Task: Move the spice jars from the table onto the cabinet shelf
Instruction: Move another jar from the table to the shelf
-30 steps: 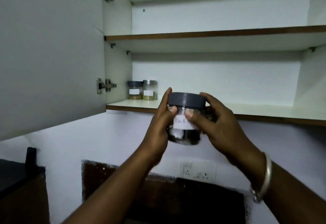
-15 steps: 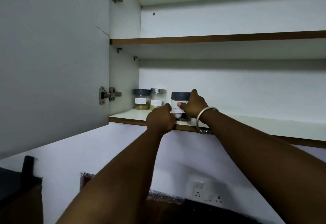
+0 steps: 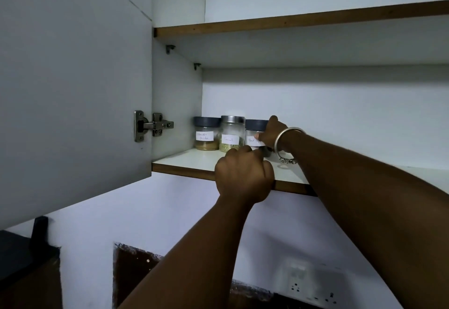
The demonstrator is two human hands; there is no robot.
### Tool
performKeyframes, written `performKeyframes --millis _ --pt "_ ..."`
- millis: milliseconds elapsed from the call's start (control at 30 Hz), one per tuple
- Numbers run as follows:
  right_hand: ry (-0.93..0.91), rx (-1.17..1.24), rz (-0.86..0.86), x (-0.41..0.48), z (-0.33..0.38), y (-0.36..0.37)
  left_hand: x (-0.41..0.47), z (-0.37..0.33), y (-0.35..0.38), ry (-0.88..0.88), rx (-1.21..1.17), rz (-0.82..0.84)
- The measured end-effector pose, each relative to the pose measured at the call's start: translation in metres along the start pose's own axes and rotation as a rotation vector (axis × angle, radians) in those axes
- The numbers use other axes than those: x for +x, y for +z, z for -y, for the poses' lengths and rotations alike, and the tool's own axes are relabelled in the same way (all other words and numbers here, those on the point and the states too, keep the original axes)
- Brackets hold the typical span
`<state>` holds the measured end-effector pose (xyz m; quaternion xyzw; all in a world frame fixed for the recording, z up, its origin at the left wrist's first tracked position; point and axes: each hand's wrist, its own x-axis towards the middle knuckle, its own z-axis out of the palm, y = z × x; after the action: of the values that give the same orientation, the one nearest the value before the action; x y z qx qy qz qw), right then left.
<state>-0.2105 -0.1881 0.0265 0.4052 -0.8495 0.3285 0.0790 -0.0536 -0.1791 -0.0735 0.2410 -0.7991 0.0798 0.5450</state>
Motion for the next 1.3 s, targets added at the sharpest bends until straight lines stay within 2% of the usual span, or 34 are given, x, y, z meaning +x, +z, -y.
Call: performKeyframes --millis 200,400,500,633,800,900,967,1133,1233,1300 --pt "0.009 0.006 0.016 0.019 0.000 0.007 -0.002 -0.002 0.000 0.001 -0.026 -0.048" --pt "0.013 -0.094 0.056 0.010 -0.004 0.006 0.000 -0.003 -0.004 0.017 -0.035 -0.059" --pt "0.088 -0.202 0.156 -0.007 -0.011 -0.003 -0.001 -0.004 -0.005 0.025 -0.052 -0.054" --pt "0.080 -0.034 0.361 -0.043 -0.020 -0.032 -0.001 -0.004 -0.006 -0.001 -0.036 -0.005" --pt "-0.110 -0.149 0.403 -0.111 -0.021 -0.045 -0.002 -0.006 -0.016 -0.040 -0.048 0.123" --pt "-0.268 -0.329 0.410 -0.154 -0.017 -0.048 -0.006 -0.010 -0.027 -0.035 -0.082 0.225" --pt "-0.299 -0.403 0.365 -0.177 -0.017 -0.042 -0.015 -0.009 -0.036 -0.013 -0.134 0.289" --pt "-0.404 -0.512 0.030 -0.242 -0.035 -0.020 -0.075 -0.023 -0.075 0.076 -0.343 0.310" --pt "-0.391 -0.233 -0.079 -0.307 -0.058 0.017 -0.145 -0.039 -0.091 -0.002 -0.507 0.276" --pt "-0.384 -0.074 -0.122 -0.360 -0.082 0.046 -0.201 -0.045 -0.097 -0.004 -0.533 0.268"
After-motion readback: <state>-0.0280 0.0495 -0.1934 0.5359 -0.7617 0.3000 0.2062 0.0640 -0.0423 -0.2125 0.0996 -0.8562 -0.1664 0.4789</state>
